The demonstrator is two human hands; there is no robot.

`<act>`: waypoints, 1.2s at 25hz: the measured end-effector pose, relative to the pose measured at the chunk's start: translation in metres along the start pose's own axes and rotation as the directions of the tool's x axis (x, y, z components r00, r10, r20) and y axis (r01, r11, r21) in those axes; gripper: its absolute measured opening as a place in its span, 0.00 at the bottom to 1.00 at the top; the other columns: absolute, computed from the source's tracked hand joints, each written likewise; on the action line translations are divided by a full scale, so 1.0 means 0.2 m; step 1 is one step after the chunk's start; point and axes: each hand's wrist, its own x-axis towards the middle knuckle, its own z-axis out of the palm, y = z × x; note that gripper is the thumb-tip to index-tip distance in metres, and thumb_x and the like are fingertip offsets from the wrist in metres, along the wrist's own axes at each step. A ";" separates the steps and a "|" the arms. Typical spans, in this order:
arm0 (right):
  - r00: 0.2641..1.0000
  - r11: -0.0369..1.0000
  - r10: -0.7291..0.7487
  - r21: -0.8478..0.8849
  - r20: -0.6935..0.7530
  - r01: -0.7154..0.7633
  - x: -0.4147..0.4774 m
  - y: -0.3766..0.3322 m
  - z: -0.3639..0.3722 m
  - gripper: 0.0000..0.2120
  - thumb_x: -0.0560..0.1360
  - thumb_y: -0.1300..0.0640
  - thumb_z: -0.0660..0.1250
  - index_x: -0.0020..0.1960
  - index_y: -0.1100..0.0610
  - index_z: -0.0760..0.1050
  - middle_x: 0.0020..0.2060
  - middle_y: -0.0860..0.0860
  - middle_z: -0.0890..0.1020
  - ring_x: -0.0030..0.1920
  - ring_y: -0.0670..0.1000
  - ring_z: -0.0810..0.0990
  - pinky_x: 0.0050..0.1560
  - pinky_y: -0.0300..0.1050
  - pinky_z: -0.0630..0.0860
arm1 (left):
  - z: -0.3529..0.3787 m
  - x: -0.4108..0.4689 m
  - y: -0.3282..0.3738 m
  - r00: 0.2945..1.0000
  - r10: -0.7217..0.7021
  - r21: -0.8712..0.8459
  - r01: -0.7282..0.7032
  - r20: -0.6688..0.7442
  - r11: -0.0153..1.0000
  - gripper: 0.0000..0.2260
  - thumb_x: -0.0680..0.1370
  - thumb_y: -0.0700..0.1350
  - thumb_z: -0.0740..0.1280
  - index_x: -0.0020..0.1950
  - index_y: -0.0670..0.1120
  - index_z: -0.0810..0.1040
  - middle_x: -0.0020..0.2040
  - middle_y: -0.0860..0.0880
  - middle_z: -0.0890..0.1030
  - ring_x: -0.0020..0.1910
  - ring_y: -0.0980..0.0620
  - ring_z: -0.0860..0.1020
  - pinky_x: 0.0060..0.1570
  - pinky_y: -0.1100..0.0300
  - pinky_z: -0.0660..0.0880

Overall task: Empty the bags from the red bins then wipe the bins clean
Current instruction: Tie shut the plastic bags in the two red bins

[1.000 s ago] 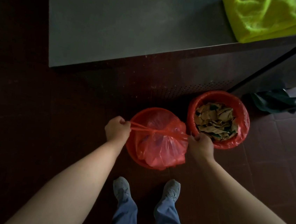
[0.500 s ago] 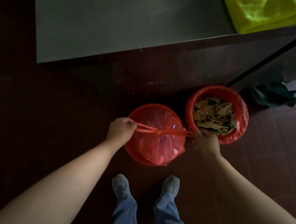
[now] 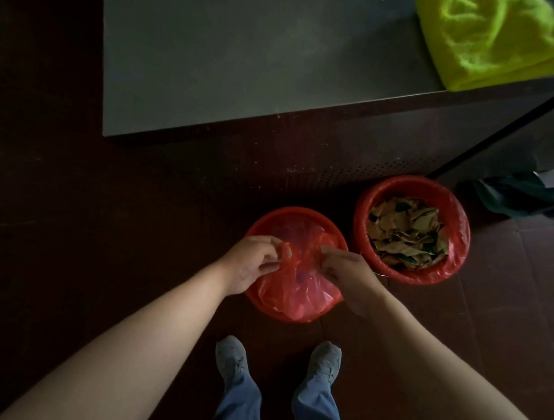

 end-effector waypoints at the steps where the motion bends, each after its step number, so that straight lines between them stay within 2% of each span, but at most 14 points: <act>1: 0.999 0.998 -0.031 -0.050 0.019 0.032 -0.01 -0.01 0.01 0.13 0.80 0.71 0.61 0.56 0.62 0.82 0.42 0.55 0.87 0.44 0.49 0.85 0.44 0.36 0.79 | 0.00 -0.01 0.00 1.000 -0.001 0.013 0.001 0.001 1.000 0.14 0.79 0.30 0.59 0.46 0.45 0.81 0.45 0.47 0.84 0.50 0.52 0.83 0.57 0.55 0.75; 4: 0.981 0.936 -0.156 -0.299 0.115 0.184 -0.03 -0.03 0.07 0.17 0.79 0.73 0.61 0.58 0.58 0.82 0.42 0.52 0.86 0.39 0.46 0.85 0.42 0.34 0.78 | 0.02 -0.03 -0.02 0.999 -0.036 0.004 0.035 0.037 0.999 0.16 0.79 0.28 0.59 0.51 0.46 0.80 0.41 0.48 0.83 0.41 0.55 0.82 0.41 0.61 0.70; 6: 0.969 0.908 -0.183 -0.350 0.165 0.231 -0.03 -0.03 0.11 0.18 0.77 0.75 0.64 0.58 0.57 0.82 0.43 0.49 0.86 0.38 0.45 0.85 0.41 0.34 0.79 | 0.04 -0.03 -0.04 0.998 -0.055 -0.009 0.056 0.032 0.998 0.12 0.80 0.31 0.64 0.52 0.48 0.81 0.38 0.51 0.83 0.37 0.57 0.81 0.40 0.62 0.69; 8: 0.964 0.889 -0.188 -0.383 0.190 0.249 -0.03 -0.03 0.14 0.16 0.76 0.74 0.67 0.55 0.57 0.82 0.41 0.45 0.86 0.39 0.43 0.85 0.41 0.33 0.78 | 0.03 -0.02 -0.06 0.999 -0.039 0.079 0.040 -0.021 0.996 0.05 0.78 0.37 0.71 0.51 0.46 0.81 0.36 0.52 0.82 0.34 0.58 0.81 0.43 0.61 0.71; 10: 0.955 0.860 -0.192 -0.430 0.226 0.275 -0.03 -0.03 0.15 0.13 0.76 0.72 0.68 0.53 0.57 0.81 0.38 0.42 0.84 0.38 0.37 0.84 0.40 0.29 0.76 | 0.02 -0.01 -0.06 0.999 -0.001 0.206 0.011 -0.049 0.979 0.06 0.75 0.44 0.75 0.49 0.45 0.82 0.36 0.50 0.82 0.34 0.57 0.80 0.43 0.60 0.72; 12: 0.949 0.846 -0.181 -0.452 0.257 0.284 -0.03 -0.03 0.16 0.13 0.76 0.73 0.67 0.55 0.59 0.81 0.39 0.43 0.84 0.37 0.35 0.83 0.40 0.28 0.75 | 0.01 -0.01 -0.06 0.999 -0.009 0.280 0.020 -0.039 0.960 0.07 0.74 0.48 0.77 0.46 0.46 0.83 0.36 0.49 0.83 0.35 0.57 0.80 0.40 0.61 0.72; 15: 0.936 0.794 -0.190 -0.514 0.297 0.324 0.00 -0.02 0.16 0.15 0.75 0.72 0.68 0.57 0.57 0.82 0.41 0.47 0.86 0.41 0.42 0.85 0.44 0.32 0.77 | 0.02 -0.01 -0.05 0.998 -0.030 0.341 0.044 -0.047 0.939 0.06 0.73 0.49 0.77 0.43 0.48 0.85 0.37 0.48 0.83 0.35 0.55 0.79 0.33 0.64 0.69; 17: 0.922 0.692 -0.233 -0.613 0.310 0.381 0.03 -0.01 0.15 0.14 0.75 0.68 0.70 0.56 0.53 0.82 0.45 0.45 0.86 0.45 0.39 0.83 0.47 0.28 0.74 | 0.03 -0.01 -0.06 0.997 -0.016 0.349 0.040 -0.070 0.936 0.05 0.74 0.47 0.76 0.44 0.47 0.84 0.36 0.48 0.81 0.33 0.55 0.76 0.30 0.65 0.67; 19: 0.913 0.623 -0.264 -0.668 0.311 0.407 0.05 0.00 0.15 0.11 0.77 0.64 0.70 0.55 0.51 0.82 0.45 0.40 0.83 0.45 0.35 0.79 0.46 0.26 0.71 | 0.03 -0.01 -0.05 0.994 0.022 0.350 0.017 -0.107 0.937 0.04 0.76 0.43 0.74 0.42 0.46 0.83 0.31 0.51 0.78 0.29 0.57 0.73 0.28 0.67 0.67; 21: 0.909 0.568 -0.258 -0.710 0.326 0.416 0.07 0.00 0.14 0.09 0.78 0.61 0.70 0.55 0.51 0.82 0.43 0.38 0.79 0.43 0.35 0.76 0.44 0.27 0.70 | 0.02 0.00 -0.05 0.990 0.057 0.362 -0.006 -0.129 0.932 0.06 0.76 0.40 0.73 0.39 0.45 0.82 0.29 0.53 0.77 0.29 0.58 0.73 0.29 0.68 0.69; 24: 0.916 0.522 -0.186 -0.755 0.354 0.398 0.10 0.02 0.13 0.05 0.78 0.58 0.71 0.52 0.51 0.81 0.42 0.40 0.78 0.43 0.41 0.76 0.46 0.34 0.72 | 0.01 -0.01 -0.06 0.990 0.084 0.444 -0.026 -0.111 0.896 0.06 0.75 0.40 0.73 0.37 0.46 0.82 0.34 0.50 0.81 0.36 0.55 0.79 0.39 0.64 0.76; 26: 0.927 0.489 -0.166 -0.788 0.337 0.374 0.11 0.04 0.13 0.02 0.77 0.56 0.71 0.49 0.52 0.80 0.41 0.42 0.78 0.43 0.45 0.76 0.47 0.41 0.72 | 0.01 -0.01 -0.06 0.987 0.135 0.563 -0.066 -0.082 0.824 0.07 0.74 0.41 0.73 0.36 0.45 0.82 0.38 0.47 0.83 0.40 0.53 0.80 0.45 0.58 0.77; 27: 0.933 0.473 -0.176 -0.805 0.313 0.359 0.11 0.05 0.12 0.02 0.77 0.55 0.71 0.48 0.52 0.79 0.40 0.42 0.77 0.43 0.45 0.76 0.46 0.41 0.71 | 0.00 0.00 -0.06 0.983 0.172 0.653 -0.087 -0.067 0.752 0.07 0.74 0.42 0.73 0.35 0.44 0.82 0.41 0.46 0.83 0.41 0.53 0.81 0.47 0.56 0.77; 30: 0.953 0.458 -0.258 -0.848 0.158 0.265 0.09 0.07 0.08 0.05 0.78 0.53 0.69 0.45 0.53 0.79 0.38 0.42 0.78 0.39 0.45 0.77 0.38 0.41 0.72 | -0.04 0.03 -0.05 0.935 0.342 0.888 -0.073 -0.097 0.453 0.10 0.74 0.48 0.73 0.33 0.47 0.79 0.48 0.48 0.80 0.46 0.50 0.79 0.49 0.53 0.79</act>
